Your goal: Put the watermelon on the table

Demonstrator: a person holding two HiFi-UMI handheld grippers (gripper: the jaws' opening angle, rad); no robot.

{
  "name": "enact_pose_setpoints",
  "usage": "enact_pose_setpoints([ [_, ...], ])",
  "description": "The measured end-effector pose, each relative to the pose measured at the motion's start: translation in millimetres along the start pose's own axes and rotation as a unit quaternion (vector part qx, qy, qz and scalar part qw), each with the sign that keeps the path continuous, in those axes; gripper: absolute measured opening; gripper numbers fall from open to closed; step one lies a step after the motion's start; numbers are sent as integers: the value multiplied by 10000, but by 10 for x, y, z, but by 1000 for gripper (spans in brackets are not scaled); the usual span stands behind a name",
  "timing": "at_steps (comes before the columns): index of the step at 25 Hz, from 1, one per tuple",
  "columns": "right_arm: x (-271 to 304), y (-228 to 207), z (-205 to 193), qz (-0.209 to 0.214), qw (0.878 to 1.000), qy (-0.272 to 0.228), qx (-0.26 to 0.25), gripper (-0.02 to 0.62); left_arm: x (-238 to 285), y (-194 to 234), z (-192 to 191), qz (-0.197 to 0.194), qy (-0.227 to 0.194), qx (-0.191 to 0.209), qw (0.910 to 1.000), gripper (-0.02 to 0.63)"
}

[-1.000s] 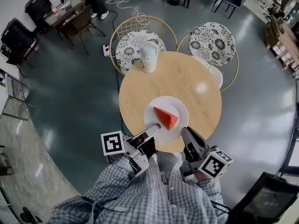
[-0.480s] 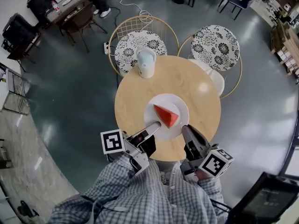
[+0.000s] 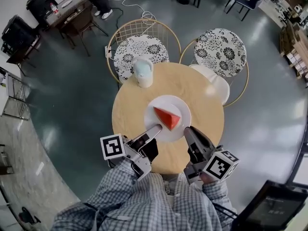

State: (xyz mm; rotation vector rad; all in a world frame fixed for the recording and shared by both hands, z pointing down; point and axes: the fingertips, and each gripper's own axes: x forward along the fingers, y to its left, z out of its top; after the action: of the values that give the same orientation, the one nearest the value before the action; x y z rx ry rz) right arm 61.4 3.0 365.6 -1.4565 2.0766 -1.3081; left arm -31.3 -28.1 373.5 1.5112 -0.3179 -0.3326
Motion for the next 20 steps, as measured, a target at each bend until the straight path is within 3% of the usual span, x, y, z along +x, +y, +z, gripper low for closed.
enact_pose_setpoints([
  [20,460,-426,448,131,9992,370,15,61,543,174,417,114,-302,42,9995,26],
])
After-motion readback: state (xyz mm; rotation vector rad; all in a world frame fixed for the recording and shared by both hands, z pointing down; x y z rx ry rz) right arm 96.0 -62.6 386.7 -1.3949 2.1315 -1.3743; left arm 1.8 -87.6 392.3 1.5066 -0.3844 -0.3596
